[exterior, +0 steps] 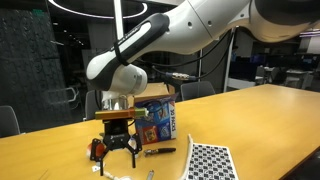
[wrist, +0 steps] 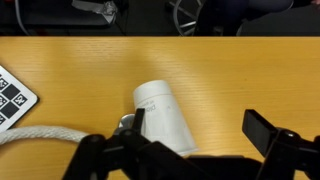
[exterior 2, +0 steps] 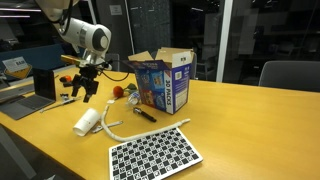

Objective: Pick up the white cup from the table and put in the box

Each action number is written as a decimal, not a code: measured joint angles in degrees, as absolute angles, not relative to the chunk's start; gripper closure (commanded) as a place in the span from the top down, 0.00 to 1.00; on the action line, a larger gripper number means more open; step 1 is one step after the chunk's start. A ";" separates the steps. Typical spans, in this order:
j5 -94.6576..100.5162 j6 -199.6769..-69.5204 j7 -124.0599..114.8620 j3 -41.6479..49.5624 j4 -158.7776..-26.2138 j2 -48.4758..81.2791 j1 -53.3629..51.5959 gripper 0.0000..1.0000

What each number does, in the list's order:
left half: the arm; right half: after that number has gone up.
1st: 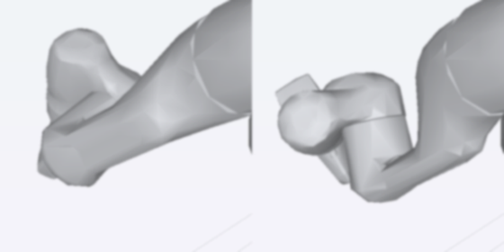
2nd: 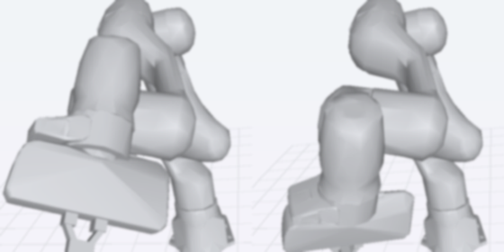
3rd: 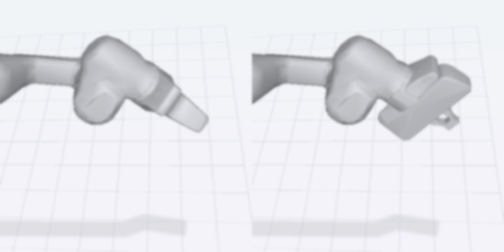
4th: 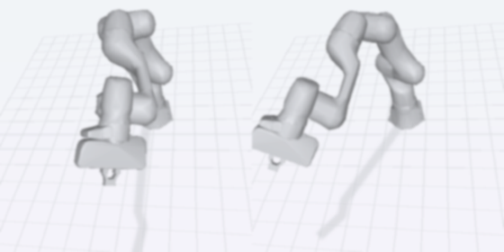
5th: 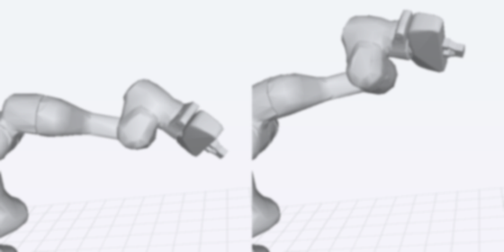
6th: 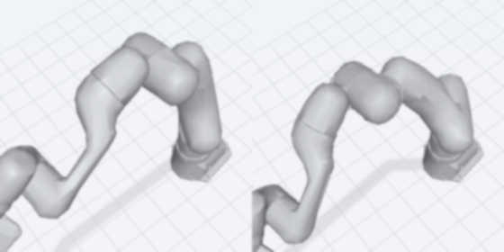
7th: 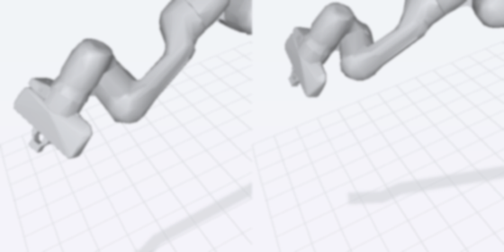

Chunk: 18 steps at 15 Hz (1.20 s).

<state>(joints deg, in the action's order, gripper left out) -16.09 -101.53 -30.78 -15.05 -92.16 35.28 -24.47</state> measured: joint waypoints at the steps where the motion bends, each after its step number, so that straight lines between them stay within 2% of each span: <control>1: -16.09 -101.54 -30.56 -15.04 -92.55 35.50 -24.52 1.00; 18: -12.68 -104.09 -30.23 -13.98 -93.29 38.92 -27.68 1.00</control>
<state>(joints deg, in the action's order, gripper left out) -12.68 -104.09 -30.23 -13.98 -93.29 38.92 -27.68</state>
